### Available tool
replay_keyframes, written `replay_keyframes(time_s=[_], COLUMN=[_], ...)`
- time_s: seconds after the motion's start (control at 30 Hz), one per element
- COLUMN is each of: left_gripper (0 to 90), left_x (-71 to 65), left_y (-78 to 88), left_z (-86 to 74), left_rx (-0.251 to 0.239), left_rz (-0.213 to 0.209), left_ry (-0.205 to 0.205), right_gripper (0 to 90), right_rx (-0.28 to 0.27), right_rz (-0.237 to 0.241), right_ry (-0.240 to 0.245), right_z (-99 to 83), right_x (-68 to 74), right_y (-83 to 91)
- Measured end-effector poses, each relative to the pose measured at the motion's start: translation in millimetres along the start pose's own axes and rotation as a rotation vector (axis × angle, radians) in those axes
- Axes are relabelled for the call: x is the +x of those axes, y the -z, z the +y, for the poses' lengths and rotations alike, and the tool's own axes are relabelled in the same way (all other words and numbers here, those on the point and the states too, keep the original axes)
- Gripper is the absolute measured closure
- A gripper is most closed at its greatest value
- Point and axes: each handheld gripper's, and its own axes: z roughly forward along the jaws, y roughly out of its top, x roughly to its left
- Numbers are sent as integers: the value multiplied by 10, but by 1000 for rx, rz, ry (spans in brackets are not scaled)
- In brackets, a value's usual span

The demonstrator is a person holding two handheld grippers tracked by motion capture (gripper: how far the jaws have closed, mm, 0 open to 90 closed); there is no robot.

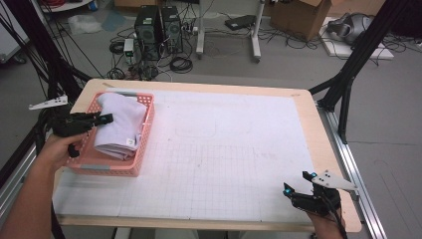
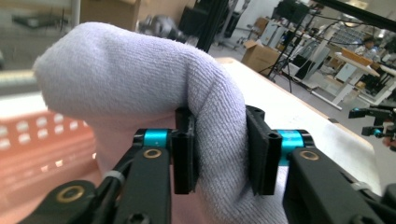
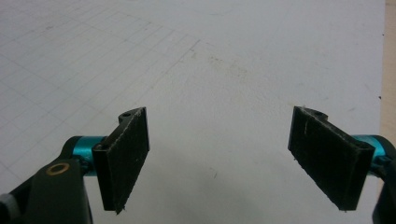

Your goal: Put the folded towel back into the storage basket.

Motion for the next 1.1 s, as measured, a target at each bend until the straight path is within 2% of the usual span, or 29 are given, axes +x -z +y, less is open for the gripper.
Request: replay_keyframes(time_s=[0.07,0.13,0.17,0.27,0.37,0.43,0.53,0.77,0.9,0.93,1.0,1.1], left_gripper=[616,507,446,382,356,347,347,343,342,347,432,431], left_x=[10,43,52,68,59,42,10,-87,-143,-156,-173,-173], left_y=[3,32,49,136,261,333,347,204,156,136,68,-98], left_z=[0,15,20,47,87,118,129,77,19,0,-37,-90], left_rx=[9,-1,2,-16,-94,-135,-119,-63,-67,-47,30,138], left_rz=[30,80,102,193,288,328,343,345,376,385,380,372], left_ry=[9,89,97,127,126,124,113,65,22,4,-32,-25], right_gripper=[194,194,194,194,194,194,194,194,194,194,194,194], right_rx=[0,2,1,-2,1,0,-1,-3,-7,-8,-6,-6], right_rz=[-3,-3,-2,-1,3,5,6,12,12,13,14,19], right_ry=[-5,-8,-6,0,4,2,4,10,11,11,12,18], right_z=[-7,-8,-6,2,5,6,13,31,37,38,40,51], right_x=[-2,-3,-4,3,11,17,25,45,49,48,52,67], right_y=[5,10,10,7,-3,-8,-13,-31,-29,-28,-32,-56])
